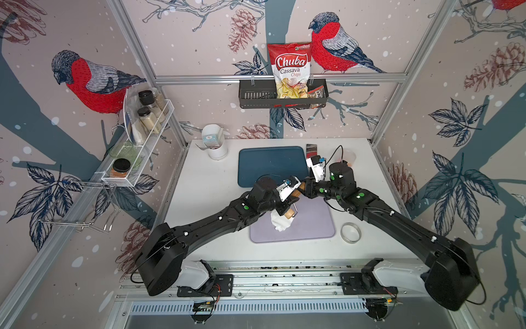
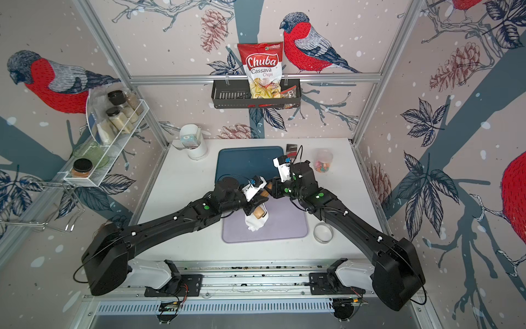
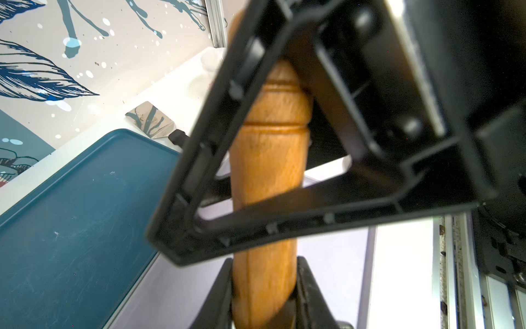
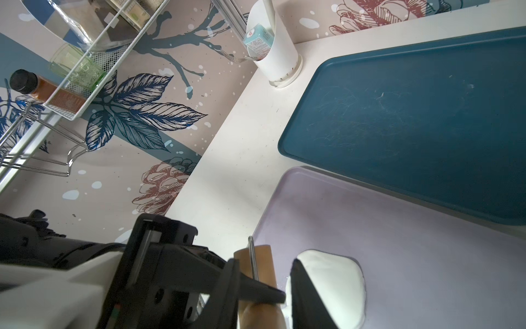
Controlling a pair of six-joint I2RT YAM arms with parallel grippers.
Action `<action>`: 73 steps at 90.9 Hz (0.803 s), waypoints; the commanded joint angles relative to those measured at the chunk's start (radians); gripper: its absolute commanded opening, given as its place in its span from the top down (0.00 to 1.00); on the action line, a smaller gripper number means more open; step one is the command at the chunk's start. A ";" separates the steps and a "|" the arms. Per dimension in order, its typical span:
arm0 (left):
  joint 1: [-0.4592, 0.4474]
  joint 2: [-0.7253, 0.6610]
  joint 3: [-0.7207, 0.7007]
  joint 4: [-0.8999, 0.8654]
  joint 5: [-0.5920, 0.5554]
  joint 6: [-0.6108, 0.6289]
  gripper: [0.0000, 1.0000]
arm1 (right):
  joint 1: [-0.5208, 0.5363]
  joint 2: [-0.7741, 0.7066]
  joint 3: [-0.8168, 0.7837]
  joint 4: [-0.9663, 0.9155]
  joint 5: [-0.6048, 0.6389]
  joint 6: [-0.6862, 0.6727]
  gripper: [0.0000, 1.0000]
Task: Roll out the dumpling wrappers from the dough
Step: Adjust the rolling pin, then flatten out the dough on the work surface.
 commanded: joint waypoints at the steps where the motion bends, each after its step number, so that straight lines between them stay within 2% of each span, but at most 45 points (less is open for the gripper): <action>1: 0.007 -0.006 0.021 0.019 0.056 0.027 1.00 | 0.000 0.001 -0.006 0.016 -0.024 -0.053 0.94; 5: 0.008 -0.009 0.024 0.011 0.045 0.018 1.00 | -0.004 -0.003 -0.009 0.016 -0.009 -0.053 1.00; 8: 0.010 -0.014 0.025 0.011 0.038 0.009 0.81 | -0.007 -0.006 -0.012 0.019 0.014 -0.051 1.00; 10: 0.011 -0.020 0.020 0.013 0.031 -0.001 0.72 | -0.010 -0.010 -0.017 0.024 0.034 -0.045 1.00; 18: 0.011 -0.056 -0.001 0.021 -0.003 -0.058 0.62 | -0.025 -0.023 -0.039 0.046 0.136 0.007 1.00; 28: 0.012 -0.138 -0.089 0.042 -0.133 -0.184 0.37 | -0.039 -0.021 -0.041 0.032 0.326 0.074 1.00; 37: 0.013 -0.231 -0.165 -0.010 -0.308 -0.343 0.35 | -0.039 -0.030 -0.056 -0.003 0.513 0.145 1.00; 50: 0.027 -0.320 -0.206 -0.303 -0.550 -0.612 0.36 | -0.030 -0.057 -0.132 0.041 0.597 0.293 1.00; 55: 0.042 -0.339 -0.228 -0.393 -0.558 -0.699 0.37 | -0.006 -0.061 -0.140 0.034 0.660 0.363 1.00; 63: 0.067 -0.363 -0.273 -0.506 -0.550 -0.817 0.40 | 0.093 -0.061 -0.123 -0.016 0.814 0.459 1.00; 73: 0.073 -0.375 -0.335 -0.515 -0.482 -0.900 0.41 | 0.218 -0.053 -0.097 -0.062 0.933 0.570 1.00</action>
